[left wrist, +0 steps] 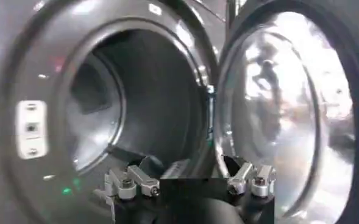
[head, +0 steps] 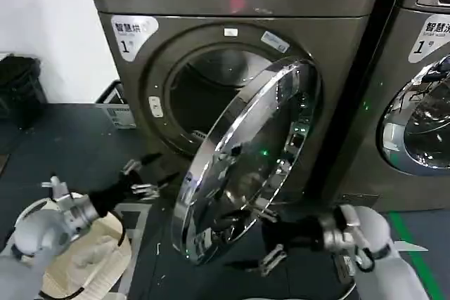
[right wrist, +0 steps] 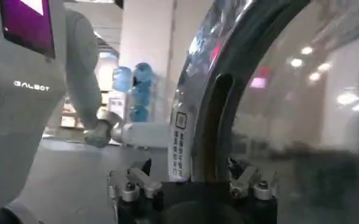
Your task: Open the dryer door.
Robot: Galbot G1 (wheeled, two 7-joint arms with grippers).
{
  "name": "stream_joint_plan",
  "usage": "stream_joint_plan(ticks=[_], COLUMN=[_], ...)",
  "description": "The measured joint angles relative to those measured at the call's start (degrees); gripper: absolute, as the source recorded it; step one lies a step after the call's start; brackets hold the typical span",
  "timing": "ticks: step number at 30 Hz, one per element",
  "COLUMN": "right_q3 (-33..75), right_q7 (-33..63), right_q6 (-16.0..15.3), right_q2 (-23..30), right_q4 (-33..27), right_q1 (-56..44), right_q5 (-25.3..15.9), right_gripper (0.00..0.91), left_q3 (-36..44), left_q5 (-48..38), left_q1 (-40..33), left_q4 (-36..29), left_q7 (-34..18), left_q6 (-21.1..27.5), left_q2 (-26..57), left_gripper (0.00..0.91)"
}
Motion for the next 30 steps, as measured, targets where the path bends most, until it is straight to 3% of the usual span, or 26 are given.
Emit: stream_joint_plan(ticks=[9, 18, 22, 30], right_q3=[15.7, 30.2, 37.7, 49.6], right_q7=[7.6, 22.7, 33.1, 52.1], right_q6=[-0.4, -2.3, -6.9, -10.9], right_q2=[3.8, 8.2, 7.9, 6.0], right_q4=[3.5, 9.2, 11.7, 12.0], right_q1=[-2.5, -7.1, -9.8, -13.8], right_q5=[1.1, 3.7, 3.8, 3.2], right_gripper=[0.907, 0.907, 0.907, 0.907], left_q3=[3.2, 6.6, 8.1, 11.9], left_q5=[-1.7, 0.2, 0.5, 0.6], left_q1=[-0.7, -1.7, -1.7, -3.6], left_q4=[-2.3, -4.9, -6.4, -9.1], left_q7=[2.2, 3.5, 4.3, 4.4], left_q6=[1.3, 0.7, 0.4, 0.2], left_q2=[0.6, 1.6, 1.7, 2.2], left_gripper=[0.907, 0.907, 0.907, 0.907])
